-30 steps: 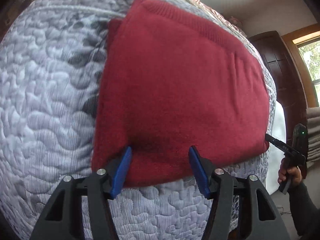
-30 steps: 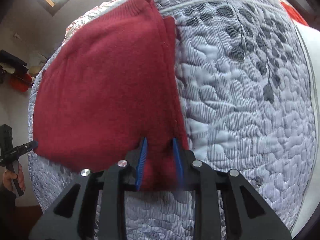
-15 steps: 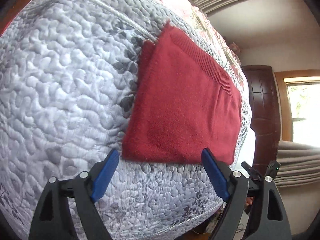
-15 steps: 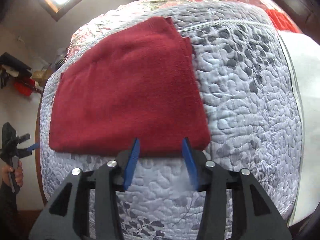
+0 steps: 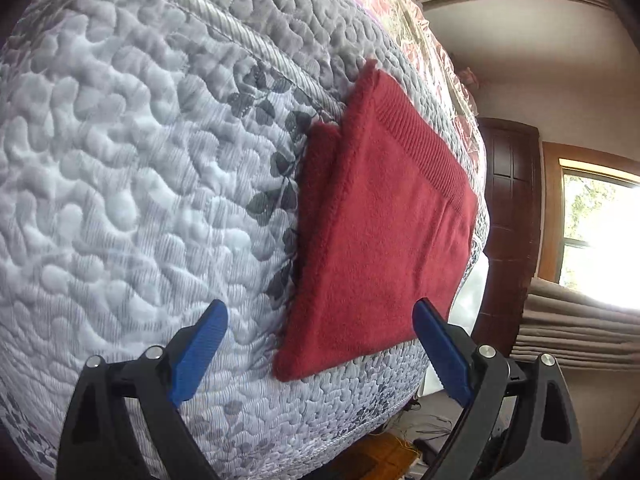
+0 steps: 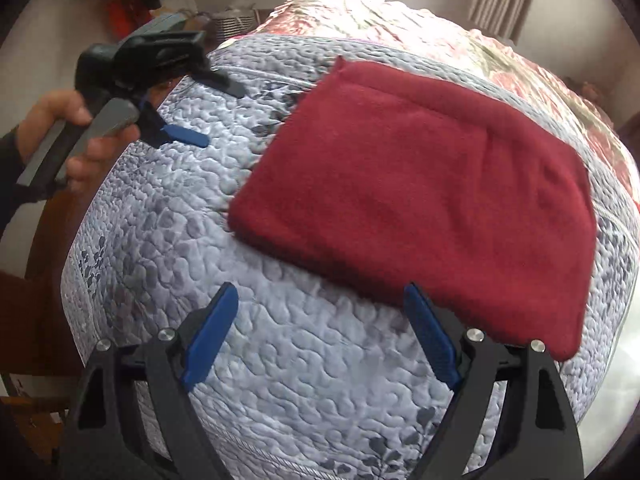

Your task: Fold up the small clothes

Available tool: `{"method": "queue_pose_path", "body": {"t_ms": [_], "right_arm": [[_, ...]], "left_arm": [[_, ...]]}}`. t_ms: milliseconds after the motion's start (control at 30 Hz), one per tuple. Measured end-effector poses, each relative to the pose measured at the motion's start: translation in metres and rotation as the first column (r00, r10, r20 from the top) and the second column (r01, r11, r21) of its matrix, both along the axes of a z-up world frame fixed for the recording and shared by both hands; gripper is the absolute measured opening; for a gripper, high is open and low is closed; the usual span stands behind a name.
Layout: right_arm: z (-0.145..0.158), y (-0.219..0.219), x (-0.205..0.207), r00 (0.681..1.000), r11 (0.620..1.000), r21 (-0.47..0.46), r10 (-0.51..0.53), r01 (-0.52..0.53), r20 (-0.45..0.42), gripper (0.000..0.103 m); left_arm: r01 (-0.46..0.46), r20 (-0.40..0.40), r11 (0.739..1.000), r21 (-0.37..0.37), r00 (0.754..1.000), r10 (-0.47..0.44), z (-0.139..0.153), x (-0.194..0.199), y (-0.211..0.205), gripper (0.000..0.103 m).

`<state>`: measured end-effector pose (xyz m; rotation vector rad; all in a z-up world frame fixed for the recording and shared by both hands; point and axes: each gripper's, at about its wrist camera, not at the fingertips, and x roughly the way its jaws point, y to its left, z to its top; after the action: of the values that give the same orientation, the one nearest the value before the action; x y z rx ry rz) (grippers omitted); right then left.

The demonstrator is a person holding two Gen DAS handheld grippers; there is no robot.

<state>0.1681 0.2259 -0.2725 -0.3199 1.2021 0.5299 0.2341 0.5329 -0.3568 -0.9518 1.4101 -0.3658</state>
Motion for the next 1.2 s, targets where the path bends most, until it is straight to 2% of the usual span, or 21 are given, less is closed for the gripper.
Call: {"method": "queue_pose_path", "body": {"t_ms": [167, 333, 467, 633, 700, 800, 867, 933, 1000, 1100, 1200], "right_arm": [[-0.025, 0.042, 0.01, 0.997, 0.997, 0.016, 0.076, -0.076, -0.005, 0.083], [-0.042, 0.054, 0.024, 0.993, 0.993, 0.03, 0.115, -0.115, -0.014, 0.083], [-0.053, 0.055, 0.033, 0.992, 0.992, 0.044, 0.118, -0.117, -0.032, 0.083], [-0.06, 0.055, 0.039, 0.992, 0.991, 0.039, 0.126, -0.125, -0.03, 0.083], [-0.061, 0.055, 0.041, 0.991, 0.991, 0.037, 0.13, -0.129, -0.029, 0.083], [-0.062, 0.057, 0.042, 0.989, 0.989, 0.01, 0.146, -0.147, 0.021, 0.083], [-0.06, 0.057, 0.036, 0.98, 0.986, -0.038, 0.165, -0.161, 0.112, 0.083], [-0.064, 0.061, 0.021, 0.941, 0.971, -0.146, 0.22, -0.188, 0.255, 0.083], [-0.073, 0.067, 0.004, 0.889, 0.944, -0.241, 0.3, -0.225, 0.347, 0.083], [-0.091, 0.076, -0.016, 0.843, 0.91, -0.303, 0.387, -0.283, 0.374, 0.082], [-0.112, 0.086, -0.035, 0.784, 0.857, -0.399, 0.481, -0.326, 0.393, 0.079]], "left_arm": [[-0.03, -0.013, 0.997, -0.074, 0.999, 0.029, -0.027, 0.025, 0.007, 0.094], [-0.022, -0.024, 0.995, -0.102, 1.0, 0.019, -0.048, 0.044, 0.006, 0.095], [-0.012, -0.016, 0.99, -0.139, 1.0, 0.01, -0.055, 0.057, 0.004, 0.097], [0.051, 0.027, 0.987, -0.153, 0.999, -0.047, -0.047, 0.075, -0.01, 0.098], [0.061, 0.017, 0.987, -0.15, 0.998, -0.059, -0.049, 0.081, -0.015, 0.098], [0.086, 0.01, 0.984, -0.156, 0.996, -0.085, -0.054, 0.089, -0.023, 0.098], [0.102, 0.009, 0.981, -0.165, 0.995, -0.101, -0.056, 0.095, -0.03, 0.098], [0.118, 0.006, 0.978, -0.175, 0.993, -0.119, -0.059, 0.1, -0.039, 0.098], [0.125, 0.0, 0.977, -0.173, 0.992, -0.127, -0.063, 0.104, -0.042, 0.098], [0.115, 0.0, 0.976, -0.184, 0.993, -0.117, -0.067, 0.106, -0.042, 0.098], [0.106, 0.009, 0.975, -0.194, 0.994, -0.107, -0.07, 0.107, -0.035, 0.098]]}}
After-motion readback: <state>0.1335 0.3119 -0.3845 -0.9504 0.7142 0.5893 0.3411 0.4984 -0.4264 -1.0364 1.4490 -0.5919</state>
